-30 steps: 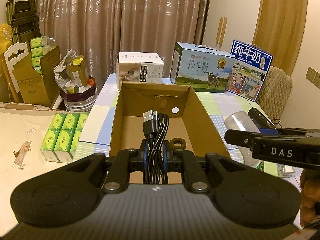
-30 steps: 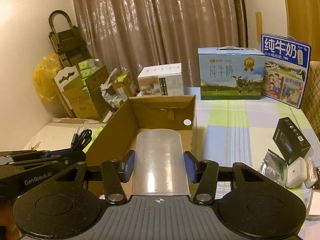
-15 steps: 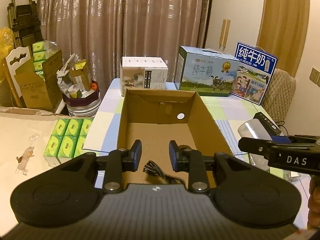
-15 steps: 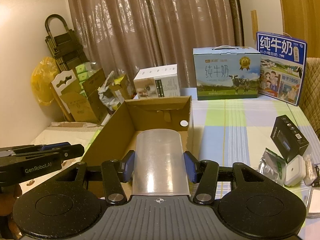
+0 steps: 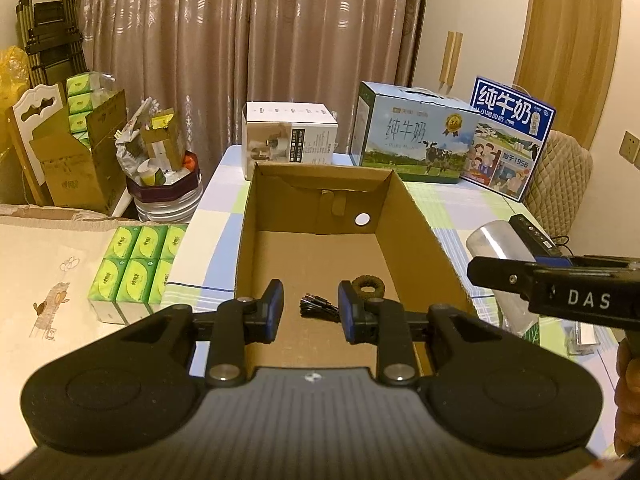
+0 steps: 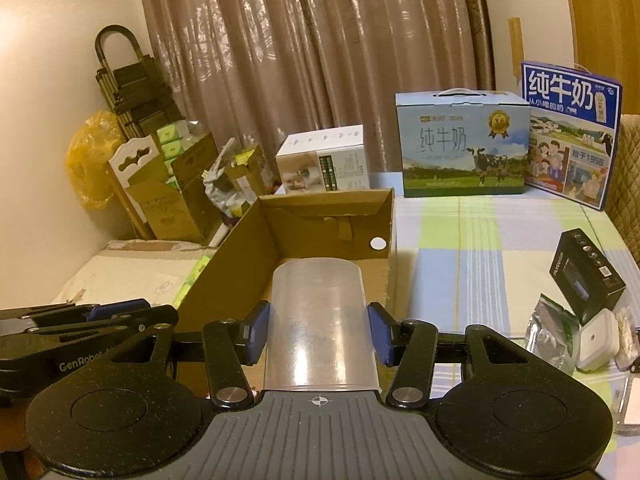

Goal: Organize objects
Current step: 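Open the right tool to drop the clear cup into the box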

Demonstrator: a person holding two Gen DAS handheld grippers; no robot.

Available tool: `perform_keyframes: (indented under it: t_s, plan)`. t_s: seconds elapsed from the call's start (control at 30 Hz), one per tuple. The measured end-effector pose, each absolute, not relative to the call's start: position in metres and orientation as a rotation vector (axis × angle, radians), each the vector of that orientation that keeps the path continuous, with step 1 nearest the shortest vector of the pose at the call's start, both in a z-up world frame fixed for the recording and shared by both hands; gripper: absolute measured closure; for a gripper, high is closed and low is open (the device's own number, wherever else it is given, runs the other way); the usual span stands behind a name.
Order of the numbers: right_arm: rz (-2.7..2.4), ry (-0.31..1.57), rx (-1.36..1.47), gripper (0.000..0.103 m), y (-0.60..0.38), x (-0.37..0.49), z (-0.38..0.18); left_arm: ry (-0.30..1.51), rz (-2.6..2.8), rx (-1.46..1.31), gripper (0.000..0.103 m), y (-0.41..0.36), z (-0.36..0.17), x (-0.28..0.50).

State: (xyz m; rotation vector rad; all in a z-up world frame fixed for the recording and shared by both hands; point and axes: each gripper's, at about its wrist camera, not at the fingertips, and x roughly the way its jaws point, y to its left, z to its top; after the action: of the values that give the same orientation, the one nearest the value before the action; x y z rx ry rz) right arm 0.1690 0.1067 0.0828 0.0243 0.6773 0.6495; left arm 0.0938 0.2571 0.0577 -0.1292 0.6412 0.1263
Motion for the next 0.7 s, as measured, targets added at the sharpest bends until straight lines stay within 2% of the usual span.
perform_keyframes:
  t_s: [0.4, 0.43, 0.5, 0.57, 0.7]
  plan:
    - [0.695, 0.648, 0.050, 0.053, 0.116, 0.177, 0.085, 0.644, 0.139, -0.132, 0.078, 0.264, 0.056, 0.094]
    - [0.700, 0.642, 0.064, 0.052, 0.116, 0.179, 0.085, 0.645, 0.141, -0.132, 0.078, 0.264, 0.056, 0.094]
    - [0.686, 0.623, 0.083, 0.040, 0.114, 0.181, 0.088, 0.645, 0.142, -0.134, 0.076, 0.264, 0.056, 0.093]
    - [0.670, 0.607, 0.101, 0.036, 0.109, 0.182, 0.092, 0.646, 0.144, -0.135, 0.076, 0.264, 0.055, 0.092]
    - [0.652, 0.621, 0.108, 0.035, 0.101, 0.183, 0.094, 0.648, 0.149, -0.144, 0.073, 0.263, 0.054, 0.091]
